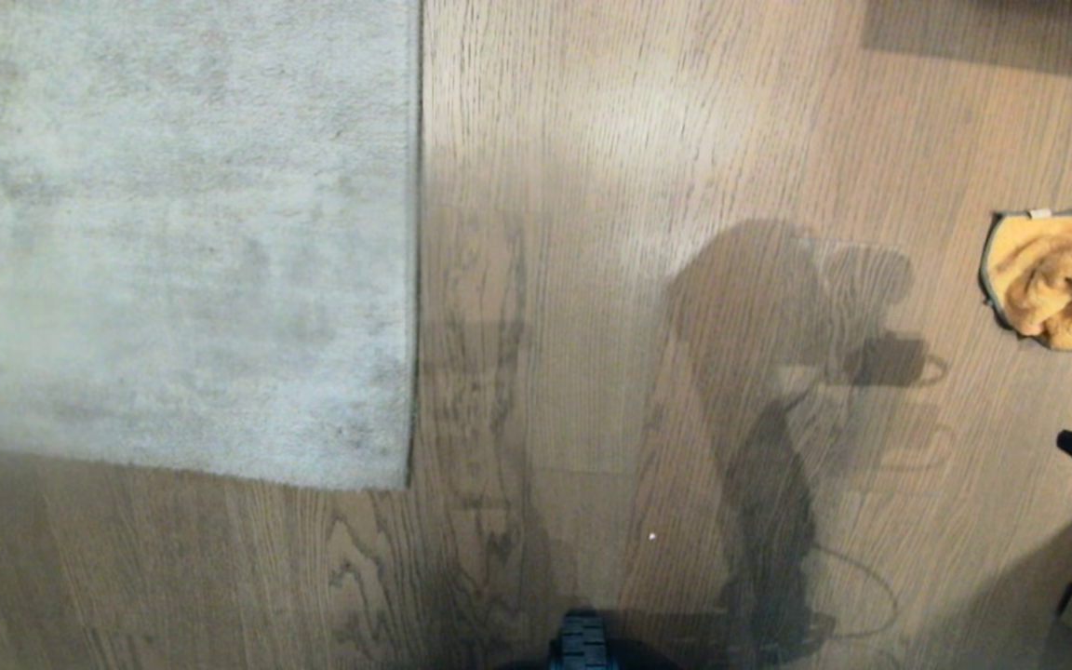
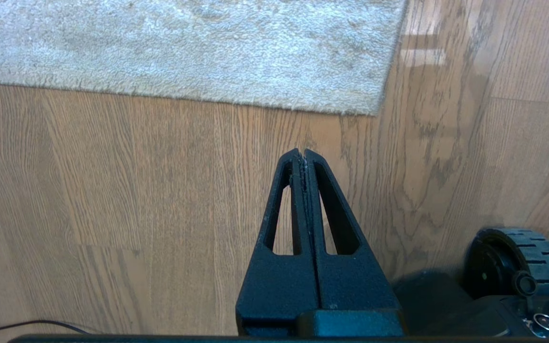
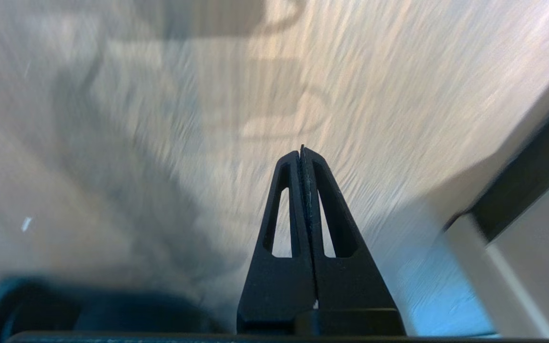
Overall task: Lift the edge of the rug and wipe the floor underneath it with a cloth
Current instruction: Pick up the rag
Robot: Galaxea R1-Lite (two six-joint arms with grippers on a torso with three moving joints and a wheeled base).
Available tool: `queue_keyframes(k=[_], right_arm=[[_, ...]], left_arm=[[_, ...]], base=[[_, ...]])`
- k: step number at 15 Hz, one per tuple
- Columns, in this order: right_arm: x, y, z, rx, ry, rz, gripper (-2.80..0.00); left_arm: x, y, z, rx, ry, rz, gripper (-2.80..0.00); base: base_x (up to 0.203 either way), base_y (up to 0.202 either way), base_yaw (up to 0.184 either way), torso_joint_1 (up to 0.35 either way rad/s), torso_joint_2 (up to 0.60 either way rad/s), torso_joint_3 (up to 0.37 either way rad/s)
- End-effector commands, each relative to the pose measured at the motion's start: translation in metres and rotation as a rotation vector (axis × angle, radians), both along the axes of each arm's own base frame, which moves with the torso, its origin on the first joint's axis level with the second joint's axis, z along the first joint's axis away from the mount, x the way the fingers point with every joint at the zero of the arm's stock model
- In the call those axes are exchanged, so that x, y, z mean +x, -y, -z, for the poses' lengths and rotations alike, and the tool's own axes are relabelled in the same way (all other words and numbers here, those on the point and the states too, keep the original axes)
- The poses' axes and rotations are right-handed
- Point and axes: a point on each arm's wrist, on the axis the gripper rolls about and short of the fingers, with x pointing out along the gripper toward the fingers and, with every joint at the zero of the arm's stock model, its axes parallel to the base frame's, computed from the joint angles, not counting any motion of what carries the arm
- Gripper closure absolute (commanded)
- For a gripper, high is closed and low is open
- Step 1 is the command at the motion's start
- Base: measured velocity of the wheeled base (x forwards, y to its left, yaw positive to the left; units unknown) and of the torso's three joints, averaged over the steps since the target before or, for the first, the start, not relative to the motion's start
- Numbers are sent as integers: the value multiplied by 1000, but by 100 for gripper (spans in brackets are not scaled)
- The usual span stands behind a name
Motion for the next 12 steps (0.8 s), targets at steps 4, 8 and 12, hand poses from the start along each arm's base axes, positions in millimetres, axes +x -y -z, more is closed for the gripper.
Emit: queue_keyframes(k=[4, 8, 12], right_arm=[[28, 16, -21, -16, 46, 37, 0], [48, 28, -34, -28, 77, 64, -280], [59, 46, -40, -33, 90, 117, -280]], left_arm=[[0, 0, 0, -1, 1, -1, 0], [0, 0, 0, -1, 1, -1, 0], [0, 0, 0, -1, 1, -1, 0]], base=[[0, 0, 0, 0, 0, 0], [0, 0, 0, 0, 0, 0], [0, 0, 0, 0, 0, 0]])
